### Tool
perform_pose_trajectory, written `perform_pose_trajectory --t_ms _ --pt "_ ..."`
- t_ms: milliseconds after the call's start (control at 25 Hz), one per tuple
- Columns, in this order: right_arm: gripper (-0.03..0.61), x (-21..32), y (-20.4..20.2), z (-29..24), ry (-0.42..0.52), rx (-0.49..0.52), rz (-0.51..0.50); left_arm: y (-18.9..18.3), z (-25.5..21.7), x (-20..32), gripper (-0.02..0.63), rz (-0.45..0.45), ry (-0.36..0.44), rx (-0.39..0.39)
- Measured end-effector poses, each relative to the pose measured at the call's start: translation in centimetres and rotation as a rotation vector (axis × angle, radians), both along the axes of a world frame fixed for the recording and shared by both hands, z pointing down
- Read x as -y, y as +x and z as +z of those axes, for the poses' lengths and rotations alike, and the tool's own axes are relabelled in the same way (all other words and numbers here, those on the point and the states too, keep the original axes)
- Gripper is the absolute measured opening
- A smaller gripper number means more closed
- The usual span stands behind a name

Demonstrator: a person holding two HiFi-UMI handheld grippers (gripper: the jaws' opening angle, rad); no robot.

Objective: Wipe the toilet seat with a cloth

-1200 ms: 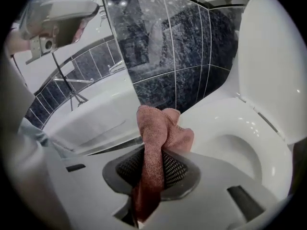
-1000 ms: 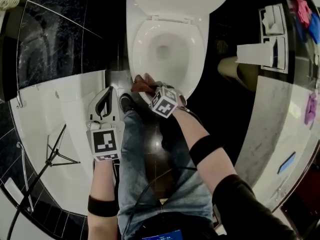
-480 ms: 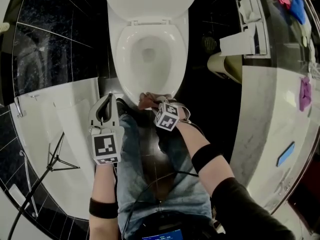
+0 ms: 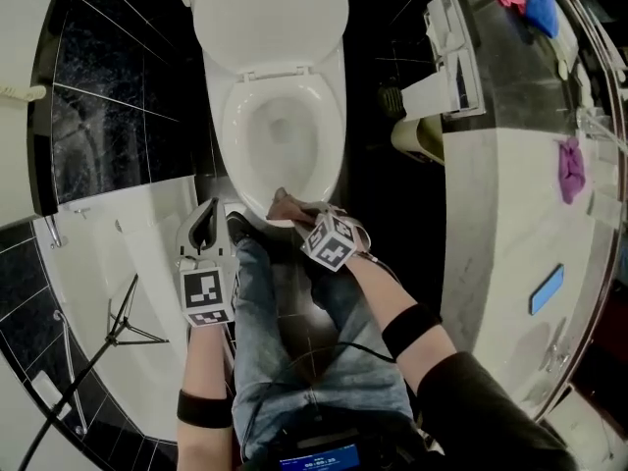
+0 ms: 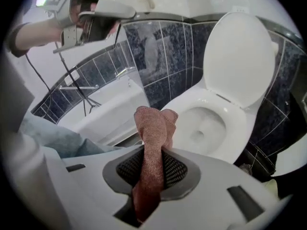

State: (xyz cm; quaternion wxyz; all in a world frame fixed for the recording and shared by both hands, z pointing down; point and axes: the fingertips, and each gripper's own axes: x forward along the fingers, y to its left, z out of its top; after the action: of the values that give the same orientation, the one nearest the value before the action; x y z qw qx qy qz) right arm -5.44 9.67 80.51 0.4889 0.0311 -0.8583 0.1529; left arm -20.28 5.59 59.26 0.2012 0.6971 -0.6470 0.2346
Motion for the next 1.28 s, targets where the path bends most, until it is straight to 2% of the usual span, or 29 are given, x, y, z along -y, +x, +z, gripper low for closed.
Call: perform_pose_trajectory --t_ms 200,400,800,1040,1280 --pt "0.106 3.8 0.1 -11.0 0.060 0.144 0.182 0.3 -5.5 -1.0 0.000 -0.026 0.017 -0.017" --pt "0.107 7.0 0.9 -22.2 0.168 0.245 0.282 0.4 -11.4 -2.2 0.000 -0.045 0.051 -0.040" --pt "0.107 7.7 8.2 -41.3 0.285 0.397 0.523 2.9 -24.8 -6.2 0.000 -0.016 0.148 -0.027" --pt "0.107 6.9 10.8 -47.2 0.332 0.429 0.595 5.4 -30.7 -7.1 0.000 0.020 0.212 -0.032" --pt "0.108 5.3 11.6 -49.7 0.368 0.440 0.594 7.0 -32.5 -8.7 0.000 0.028 0.245 -0.056"
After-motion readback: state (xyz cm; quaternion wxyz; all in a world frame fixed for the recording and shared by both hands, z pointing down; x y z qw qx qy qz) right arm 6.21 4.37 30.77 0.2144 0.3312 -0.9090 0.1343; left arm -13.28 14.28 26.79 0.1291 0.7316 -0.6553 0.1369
